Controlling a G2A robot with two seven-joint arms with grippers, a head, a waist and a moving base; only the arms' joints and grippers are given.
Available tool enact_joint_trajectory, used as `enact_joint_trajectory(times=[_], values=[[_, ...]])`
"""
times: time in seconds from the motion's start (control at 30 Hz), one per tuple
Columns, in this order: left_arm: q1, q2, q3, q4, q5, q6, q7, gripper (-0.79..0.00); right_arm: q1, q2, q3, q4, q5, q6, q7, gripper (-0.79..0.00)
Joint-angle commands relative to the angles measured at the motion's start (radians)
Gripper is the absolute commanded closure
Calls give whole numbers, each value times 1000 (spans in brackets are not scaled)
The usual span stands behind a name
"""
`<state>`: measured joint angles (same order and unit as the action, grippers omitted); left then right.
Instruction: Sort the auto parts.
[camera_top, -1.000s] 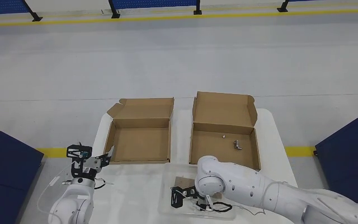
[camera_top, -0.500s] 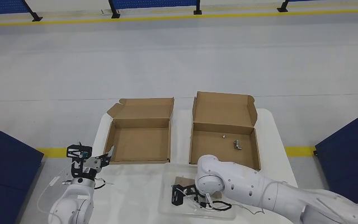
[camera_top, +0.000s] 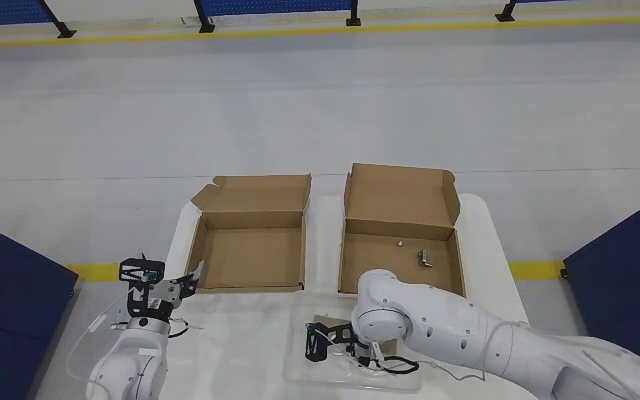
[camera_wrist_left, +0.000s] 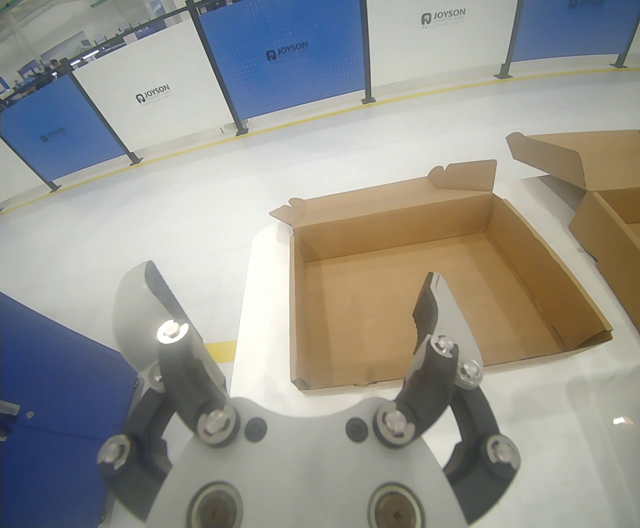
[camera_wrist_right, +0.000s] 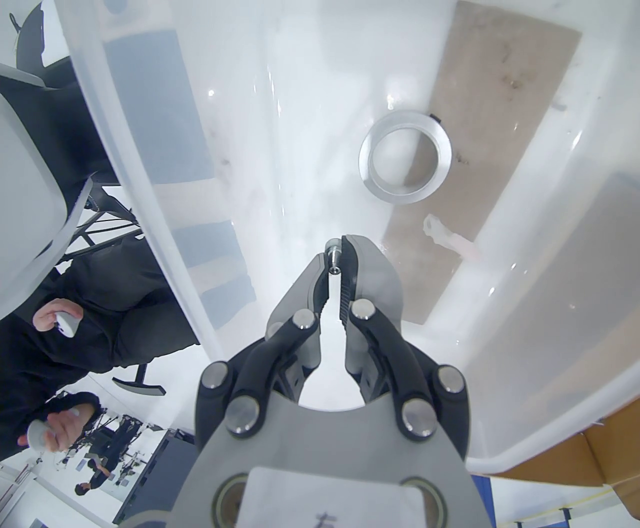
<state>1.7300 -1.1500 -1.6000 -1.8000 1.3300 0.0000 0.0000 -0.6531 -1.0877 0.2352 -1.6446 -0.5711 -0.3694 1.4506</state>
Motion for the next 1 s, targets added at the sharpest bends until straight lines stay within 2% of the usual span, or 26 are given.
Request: enact_joint_trajectory(times=[0.0, 0.2, 0.33, 0.53, 0.7, 0.97], values=[[0, 0, 0, 0, 0, 0, 0, -785, 0, 0, 0, 0, 0, 0, 0, 0], [0, 0, 0, 0, 0, 0, 0, -785, -4, 6, 18, -7, -5, 5, -35, 0], [0, 0, 0, 0, 0, 0, 0, -785, -13, 48, 103, -33, 97, -60, -65, 0], [0, 0, 0, 0, 0, 0, 0, -785, -80, 194, 251, -121, 318, -190, -190, 0], [0, 0, 0, 0, 0, 0, 0, -785, -130, 321, 304, -140, 446, -260, -260, 0], [0, 0, 0, 0, 0, 0, 0, -785, -132, 328, 306, -138, 452, -263, -263, 0]])
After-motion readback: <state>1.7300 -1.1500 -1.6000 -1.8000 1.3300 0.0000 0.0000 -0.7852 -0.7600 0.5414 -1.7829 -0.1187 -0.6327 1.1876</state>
